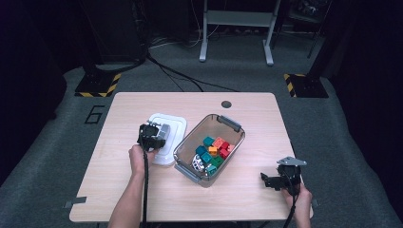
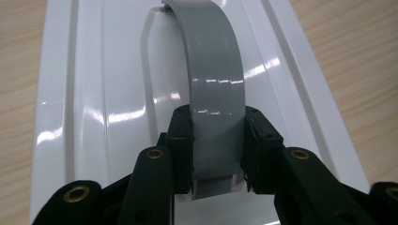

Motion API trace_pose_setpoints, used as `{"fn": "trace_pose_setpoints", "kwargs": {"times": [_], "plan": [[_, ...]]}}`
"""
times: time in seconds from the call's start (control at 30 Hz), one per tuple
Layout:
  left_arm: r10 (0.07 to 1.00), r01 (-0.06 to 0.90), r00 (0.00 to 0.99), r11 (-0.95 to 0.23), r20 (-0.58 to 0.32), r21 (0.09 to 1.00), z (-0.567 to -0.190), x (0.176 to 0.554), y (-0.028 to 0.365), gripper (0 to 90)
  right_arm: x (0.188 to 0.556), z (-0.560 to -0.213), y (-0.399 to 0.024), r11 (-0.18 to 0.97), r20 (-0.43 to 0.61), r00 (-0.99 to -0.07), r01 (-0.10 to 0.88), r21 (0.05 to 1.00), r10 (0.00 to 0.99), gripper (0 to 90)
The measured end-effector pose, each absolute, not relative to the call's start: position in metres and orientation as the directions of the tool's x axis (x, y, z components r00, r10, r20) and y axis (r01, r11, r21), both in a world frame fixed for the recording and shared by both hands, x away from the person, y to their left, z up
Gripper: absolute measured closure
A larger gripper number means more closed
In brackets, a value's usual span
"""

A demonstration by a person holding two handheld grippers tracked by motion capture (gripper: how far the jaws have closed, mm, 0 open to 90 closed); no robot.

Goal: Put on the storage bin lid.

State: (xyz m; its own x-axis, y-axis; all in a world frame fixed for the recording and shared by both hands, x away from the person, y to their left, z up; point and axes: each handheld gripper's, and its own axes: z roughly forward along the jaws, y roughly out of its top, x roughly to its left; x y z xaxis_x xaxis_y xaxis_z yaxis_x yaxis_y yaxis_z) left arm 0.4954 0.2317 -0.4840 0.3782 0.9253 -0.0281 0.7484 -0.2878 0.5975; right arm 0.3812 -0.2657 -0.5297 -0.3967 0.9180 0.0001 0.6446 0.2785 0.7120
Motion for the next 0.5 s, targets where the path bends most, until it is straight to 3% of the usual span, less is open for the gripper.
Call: {"fn": "trace_pose_setpoints", "kwargs": {"times": [0.5], "plan": [[0.925,0.713,0.377,-0.254,-0.051,0.654,-0.446,0.477,0.282,68.1,0.381,-0.53,-0.266,0.278,0.0,-0.397,0.645,0.712,0.918,0.0]]}}
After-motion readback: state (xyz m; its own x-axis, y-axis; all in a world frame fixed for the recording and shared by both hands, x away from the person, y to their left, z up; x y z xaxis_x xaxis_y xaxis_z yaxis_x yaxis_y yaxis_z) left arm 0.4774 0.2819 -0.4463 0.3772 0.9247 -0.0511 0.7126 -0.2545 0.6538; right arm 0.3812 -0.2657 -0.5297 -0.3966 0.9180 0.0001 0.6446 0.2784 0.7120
